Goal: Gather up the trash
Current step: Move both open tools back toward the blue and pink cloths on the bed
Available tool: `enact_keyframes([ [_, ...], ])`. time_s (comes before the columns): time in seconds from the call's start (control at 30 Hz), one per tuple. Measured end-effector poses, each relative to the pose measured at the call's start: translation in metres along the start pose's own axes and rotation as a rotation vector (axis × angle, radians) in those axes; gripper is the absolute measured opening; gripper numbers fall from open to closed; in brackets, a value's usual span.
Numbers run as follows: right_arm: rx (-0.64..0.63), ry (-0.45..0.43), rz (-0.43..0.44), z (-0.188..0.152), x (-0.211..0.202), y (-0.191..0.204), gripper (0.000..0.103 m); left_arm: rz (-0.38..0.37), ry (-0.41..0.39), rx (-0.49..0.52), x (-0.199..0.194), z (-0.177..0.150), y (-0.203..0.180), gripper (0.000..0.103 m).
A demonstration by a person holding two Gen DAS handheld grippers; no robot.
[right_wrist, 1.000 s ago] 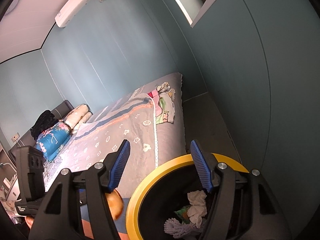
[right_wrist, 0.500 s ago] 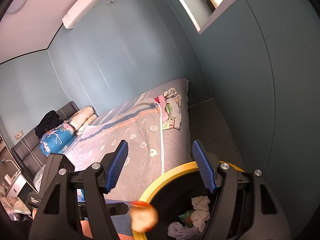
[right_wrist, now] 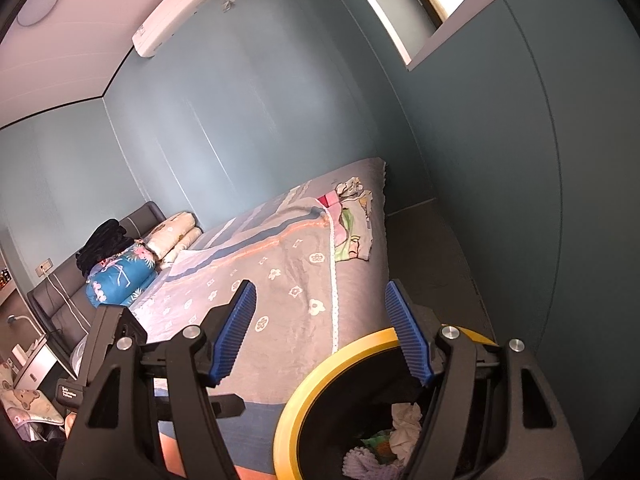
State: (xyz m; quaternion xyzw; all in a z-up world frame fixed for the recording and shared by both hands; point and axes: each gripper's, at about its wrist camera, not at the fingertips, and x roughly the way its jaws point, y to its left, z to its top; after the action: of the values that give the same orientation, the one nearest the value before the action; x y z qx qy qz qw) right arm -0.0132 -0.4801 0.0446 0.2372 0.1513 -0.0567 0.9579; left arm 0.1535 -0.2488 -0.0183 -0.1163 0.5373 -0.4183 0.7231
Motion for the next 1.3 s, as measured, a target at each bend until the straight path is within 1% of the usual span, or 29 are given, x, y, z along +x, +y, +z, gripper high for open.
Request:
enact_keyframes([
  [0.17, -0.025, 0.021, 0.029, 0.001, 0.008, 0.015, 0.064, 0.065, -0.104, -0.002, -0.028, 0.004, 0.018, 0.085],
  [0.3, -0.06, 0.05, 0.068, 0.002, 0.022, 0.037, 0.064, 0.126, -0.179, -0.014, -0.054, 0.006, 0.044, 0.085],
  [0.43, -0.098, 0.096, 0.104, 0.003, 0.046, 0.062, 0.064, 0.227, -0.259, -0.029, -0.081, 0.007, 0.079, 0.085],
  [0.5, -0.118, 0.136, 0.124, 0.002, 0.064, 0.081, 0.064, 0.278, -0.298, -0.047, -0.096, 0.008, 0.101, 0.086],
  [0.53, -0.128, 0.17, 0.147, 0.0, 0.077, 0.092, 0.064, 0.296, -0.309, -0.052, -0.1, 0.008, 0.11, 0.085],
  [0.67, -0.156, 0.241, 0.179, -0.003, 0.112, 0.124, 0.064, 0.414, -0.36, -0.086, -0.124, 0.009, 0.154, 0.086],
  [0.8, -0.179, 0.326, 0.206, -0.013, 0.154, 0.165, 0.064, 0.485, -0.393, -0.126, -0.142, 0.007, 0.193, 0.086],
  [0.97, -0.239, 0.463, 0.22, -0.033, 0.212, 0.217, 0.064, 0.531, -0.401, -0.202, -0.157, 0.004, 0.243, 0.086],
  [1.03, -0.253, 0.519, 0.229, -0.042, 0.234, 0.235, 0.064, 0.534, -0.398, -0.226, -0.158, 0.003, 0.258, 0.086],
  [1.1, -0.264, 0.594, 0.247, -0.053, 0.262, 0.254, 0.064, 0.546, -0.395, -0.242, -0.16, 0.004, 0.273, 0.086],
  [1.23, -0.289, 0.683, 0.257, -0.073, 0.308, 0.284, 0.064, 0.554, -0.391, -0.273, -0.157, 0.008, 0.298, 0.085],
  [1.3, -0.297, 0.746, 0.27, -0.086, 0.335, 0.299, 0.064, 0.552, -0.379, -0.286, -0.153, 0.009, 0.308, 0.086],
])
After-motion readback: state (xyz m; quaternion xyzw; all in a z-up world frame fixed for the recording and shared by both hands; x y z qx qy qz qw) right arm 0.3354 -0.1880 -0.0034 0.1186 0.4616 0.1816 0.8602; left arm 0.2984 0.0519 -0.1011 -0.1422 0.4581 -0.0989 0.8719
